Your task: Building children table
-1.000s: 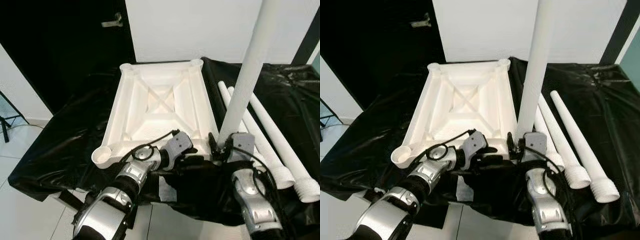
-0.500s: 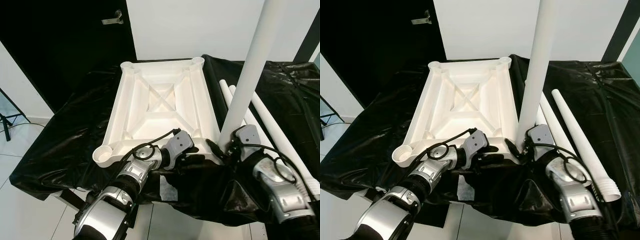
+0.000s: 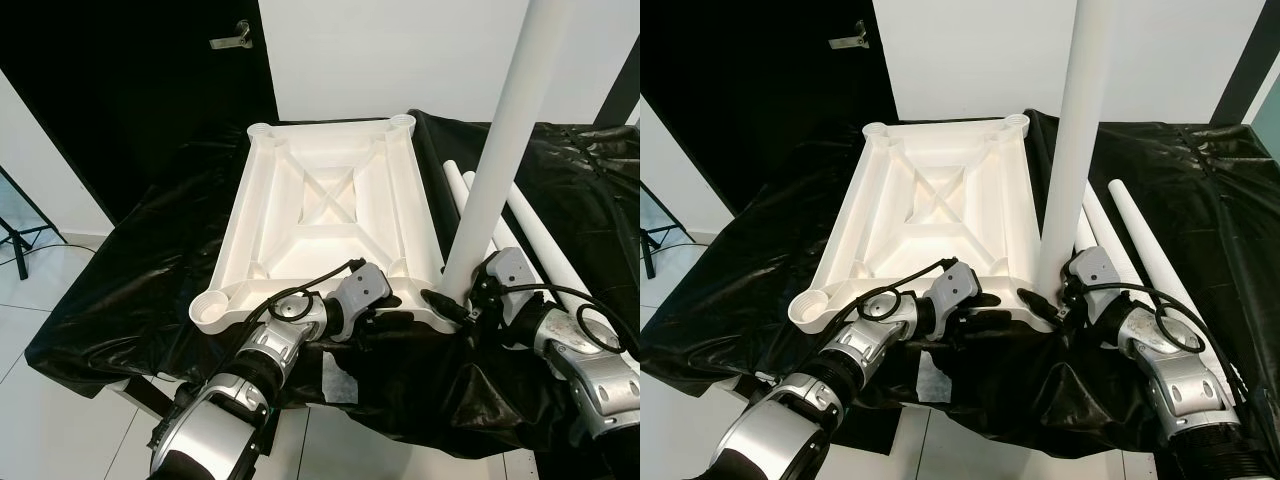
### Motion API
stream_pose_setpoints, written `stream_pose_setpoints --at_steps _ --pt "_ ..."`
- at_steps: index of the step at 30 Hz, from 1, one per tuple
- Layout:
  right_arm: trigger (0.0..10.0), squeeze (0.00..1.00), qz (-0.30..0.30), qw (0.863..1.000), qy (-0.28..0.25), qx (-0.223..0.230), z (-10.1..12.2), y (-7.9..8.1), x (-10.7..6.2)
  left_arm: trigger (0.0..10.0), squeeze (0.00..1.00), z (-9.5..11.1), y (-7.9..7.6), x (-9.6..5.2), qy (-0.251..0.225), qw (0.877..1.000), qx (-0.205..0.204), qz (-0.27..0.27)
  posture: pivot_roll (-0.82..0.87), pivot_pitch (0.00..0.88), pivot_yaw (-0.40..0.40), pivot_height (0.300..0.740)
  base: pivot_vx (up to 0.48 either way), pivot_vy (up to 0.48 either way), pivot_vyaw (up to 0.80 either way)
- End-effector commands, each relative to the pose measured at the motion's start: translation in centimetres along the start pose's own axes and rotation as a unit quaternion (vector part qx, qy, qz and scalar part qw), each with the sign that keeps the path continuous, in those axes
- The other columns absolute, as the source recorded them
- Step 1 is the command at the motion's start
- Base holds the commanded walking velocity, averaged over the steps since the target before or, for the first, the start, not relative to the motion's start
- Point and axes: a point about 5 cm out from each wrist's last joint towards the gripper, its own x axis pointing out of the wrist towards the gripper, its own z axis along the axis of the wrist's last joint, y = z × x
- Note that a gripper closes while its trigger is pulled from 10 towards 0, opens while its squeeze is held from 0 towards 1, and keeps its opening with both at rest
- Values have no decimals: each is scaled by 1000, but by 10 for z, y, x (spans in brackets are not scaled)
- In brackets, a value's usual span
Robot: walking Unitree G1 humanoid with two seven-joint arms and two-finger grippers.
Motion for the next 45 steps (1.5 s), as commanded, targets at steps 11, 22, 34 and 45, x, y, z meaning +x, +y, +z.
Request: stream_pose_setpoints --at_steps 11,22,34,45 --pt "0 0 -288 946 -40 142 -28 43 16 10000 0 -48 -24 -7 89 992 -67 -58 -72 0 51 740 0 0 0" --pt "7059 0 -416 900 -40 126 -18 32 21 10000 0 -49 -24 -8 94 992 -66 -59 -72 0 50 740 0 0 0" --pt "10000 0 -393 915 -66 60 8 26 26 10000 0 -48 -25 -6 81 993 -69 -54 -81 0 46 740 0 0 0" --pt "10000 0 -385 921 -52 31 6 36 11 10000 1000 -40 -23 -7 27 993 -99 -53 -86 0 42 740 0 0 0"
